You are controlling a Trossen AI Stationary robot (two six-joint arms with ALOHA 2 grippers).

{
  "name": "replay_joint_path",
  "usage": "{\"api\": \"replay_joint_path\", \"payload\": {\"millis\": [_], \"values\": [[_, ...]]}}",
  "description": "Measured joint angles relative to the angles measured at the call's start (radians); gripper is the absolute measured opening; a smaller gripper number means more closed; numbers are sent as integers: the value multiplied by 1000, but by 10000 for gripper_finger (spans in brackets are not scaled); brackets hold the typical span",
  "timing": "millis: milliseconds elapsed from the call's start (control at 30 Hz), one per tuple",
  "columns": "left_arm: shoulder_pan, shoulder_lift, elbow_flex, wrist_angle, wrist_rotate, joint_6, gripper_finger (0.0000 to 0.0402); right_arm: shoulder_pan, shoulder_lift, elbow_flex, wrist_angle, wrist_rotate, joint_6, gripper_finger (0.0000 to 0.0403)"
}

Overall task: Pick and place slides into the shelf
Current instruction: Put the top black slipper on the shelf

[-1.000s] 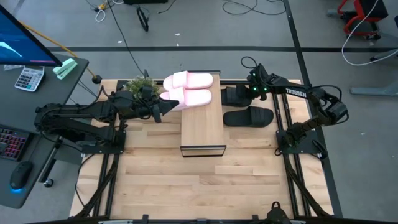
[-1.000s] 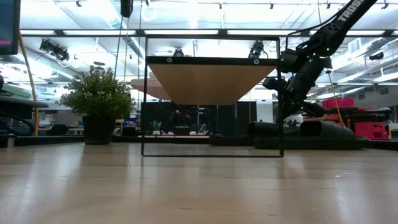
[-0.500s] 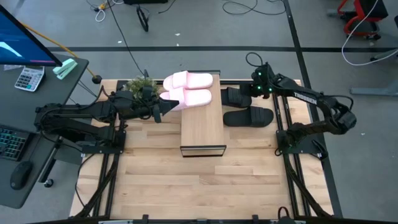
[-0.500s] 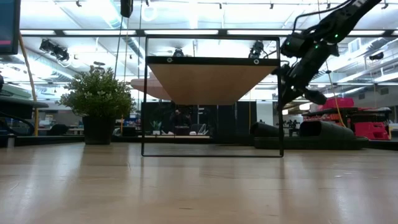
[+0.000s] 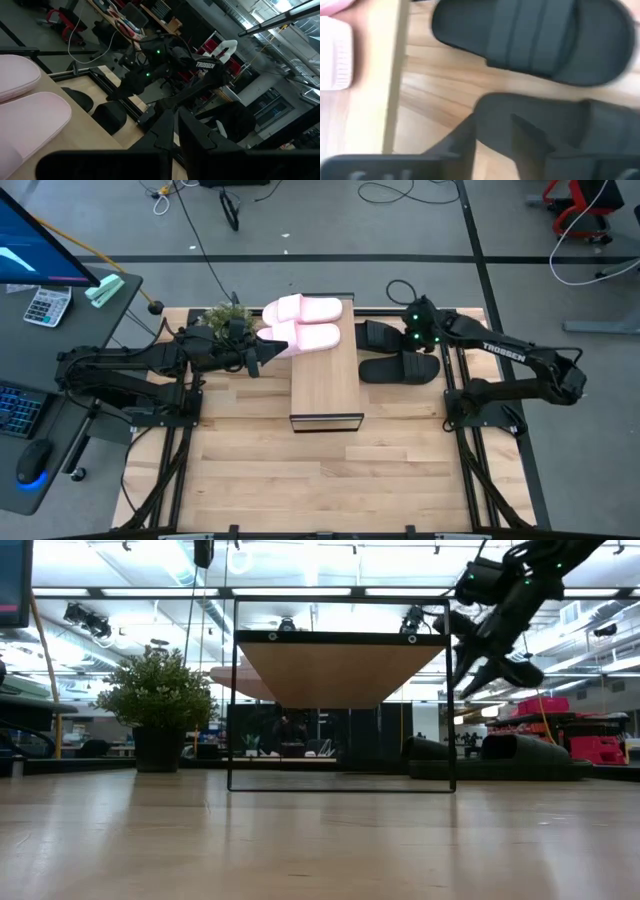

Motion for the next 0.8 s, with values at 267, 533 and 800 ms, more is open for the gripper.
{"api": "replay_joint_path", "payload": {"millis": [267,533,800], "values": [[0,0,0,1,0,14,22,7,133,0,121,90,144,272],[0,0,0,1,0,10,27,-30,274,0,151,110,190,357],[0,0,0,1,0,7,27,-50,327,0,249,101,188,359]]}}
